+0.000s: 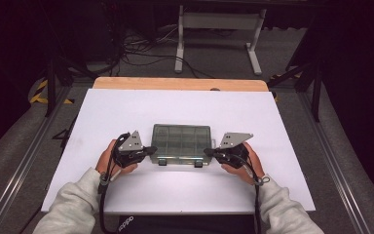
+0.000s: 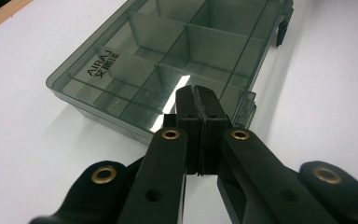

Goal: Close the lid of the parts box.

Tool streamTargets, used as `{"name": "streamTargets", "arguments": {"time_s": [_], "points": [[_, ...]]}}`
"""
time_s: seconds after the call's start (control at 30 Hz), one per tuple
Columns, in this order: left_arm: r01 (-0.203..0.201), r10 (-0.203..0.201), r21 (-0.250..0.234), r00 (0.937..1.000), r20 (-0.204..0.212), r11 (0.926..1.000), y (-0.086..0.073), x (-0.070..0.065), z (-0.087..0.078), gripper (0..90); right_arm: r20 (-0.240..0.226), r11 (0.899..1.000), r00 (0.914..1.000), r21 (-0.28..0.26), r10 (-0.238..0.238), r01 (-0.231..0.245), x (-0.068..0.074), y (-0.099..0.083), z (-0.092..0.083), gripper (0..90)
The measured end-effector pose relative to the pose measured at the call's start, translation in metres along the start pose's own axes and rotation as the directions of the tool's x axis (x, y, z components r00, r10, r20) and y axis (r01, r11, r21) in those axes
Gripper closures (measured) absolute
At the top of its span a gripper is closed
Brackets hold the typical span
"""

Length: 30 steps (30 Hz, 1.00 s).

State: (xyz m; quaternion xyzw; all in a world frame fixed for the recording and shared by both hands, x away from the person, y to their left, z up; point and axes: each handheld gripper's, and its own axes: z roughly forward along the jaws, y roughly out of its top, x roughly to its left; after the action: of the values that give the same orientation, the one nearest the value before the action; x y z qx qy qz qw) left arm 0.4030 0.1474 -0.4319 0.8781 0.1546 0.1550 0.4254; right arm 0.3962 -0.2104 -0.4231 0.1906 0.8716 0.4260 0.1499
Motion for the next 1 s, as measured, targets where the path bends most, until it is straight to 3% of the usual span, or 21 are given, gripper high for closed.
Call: {"name": "streamTargets", "arguments": {"time_s": [0.3,0.47,0.6,1.0], "points": [[-0.008,0.008,-0.022,0.9999,-0.013,0.9997,-0.001,-0.004,0.005,90.0,0.030,0.999,0.9994,-0.053,0.015,-0.014,0.004,-0.007,0.001,90.0],[0.034,-0.036,-0.065,0.9990,-0.027,0.9973,-0.006,-0.006,0.007,90.0,0.059,0.999,0.9982,-0.047,-0.006,0.009,0.008,-0.007,0.001,90.0],[0.019,-0.022,-0.063,0.9989,-0.042,0.9979,-0.006,-0.008,0.007,90.0,0.074,0.999,0.9972,-0.052,-0.011,0.015,0.010,-0.008,0.001,90.0],[0.044,-0.048,-0.081,0.9981,-0.040,0.9958,-0.008,-0.006,0.009,90.0,0.105,0.999,0.9942,-0.047,-0.021,0.026,0.014,-0.007,0.002,90.0]]}}
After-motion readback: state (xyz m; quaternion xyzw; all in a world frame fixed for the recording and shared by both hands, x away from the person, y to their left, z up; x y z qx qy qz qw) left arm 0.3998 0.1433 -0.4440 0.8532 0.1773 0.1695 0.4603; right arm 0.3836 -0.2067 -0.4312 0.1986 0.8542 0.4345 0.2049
